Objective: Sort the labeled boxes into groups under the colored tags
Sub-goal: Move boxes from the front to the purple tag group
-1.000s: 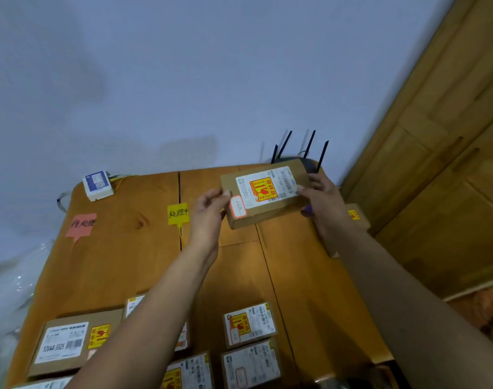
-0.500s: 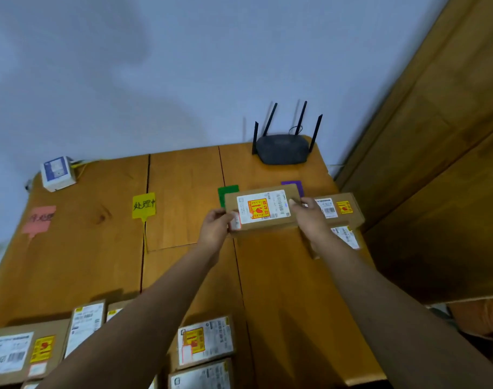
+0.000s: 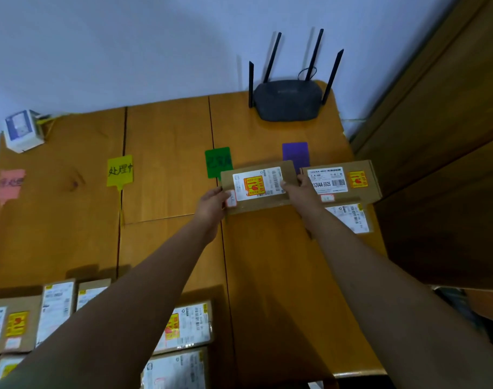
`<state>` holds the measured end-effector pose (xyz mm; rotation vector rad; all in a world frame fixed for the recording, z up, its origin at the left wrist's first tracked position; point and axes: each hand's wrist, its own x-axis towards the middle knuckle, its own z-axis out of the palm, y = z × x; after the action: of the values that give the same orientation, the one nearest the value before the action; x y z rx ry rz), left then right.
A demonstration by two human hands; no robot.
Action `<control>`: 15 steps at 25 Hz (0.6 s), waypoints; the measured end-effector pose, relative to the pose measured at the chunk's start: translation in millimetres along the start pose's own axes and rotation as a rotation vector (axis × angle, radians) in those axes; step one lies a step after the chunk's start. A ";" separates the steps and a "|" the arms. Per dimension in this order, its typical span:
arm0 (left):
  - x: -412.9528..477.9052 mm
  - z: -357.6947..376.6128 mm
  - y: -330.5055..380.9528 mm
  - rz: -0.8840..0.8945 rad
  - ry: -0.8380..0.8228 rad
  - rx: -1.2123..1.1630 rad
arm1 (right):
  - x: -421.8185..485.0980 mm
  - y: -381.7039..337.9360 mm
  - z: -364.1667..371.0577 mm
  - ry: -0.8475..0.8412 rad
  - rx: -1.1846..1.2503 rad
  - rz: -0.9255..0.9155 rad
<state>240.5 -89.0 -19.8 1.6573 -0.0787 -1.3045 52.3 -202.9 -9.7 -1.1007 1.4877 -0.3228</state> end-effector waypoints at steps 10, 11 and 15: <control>-62.0 -69.4 9.1 0.224 -0.015 0.102 | -67.9 -4.9 3.7 0.072 0.038 -0.206; -78.5 -82.5 6.1 0.240 -0.036 0.127 | -84.7 -4.1 11.5 0.081 0.009 -0.233; -136.5 -133.6 -11.3 0.248 -0.080 0.149 | -154.4 1.4 68.2 -0.075 -0.073 -0.217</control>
<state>280.2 80.5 59.6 1.6592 -0.4254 -1.1971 89.9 -57.6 67.5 -1.3233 1.3250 -0.3761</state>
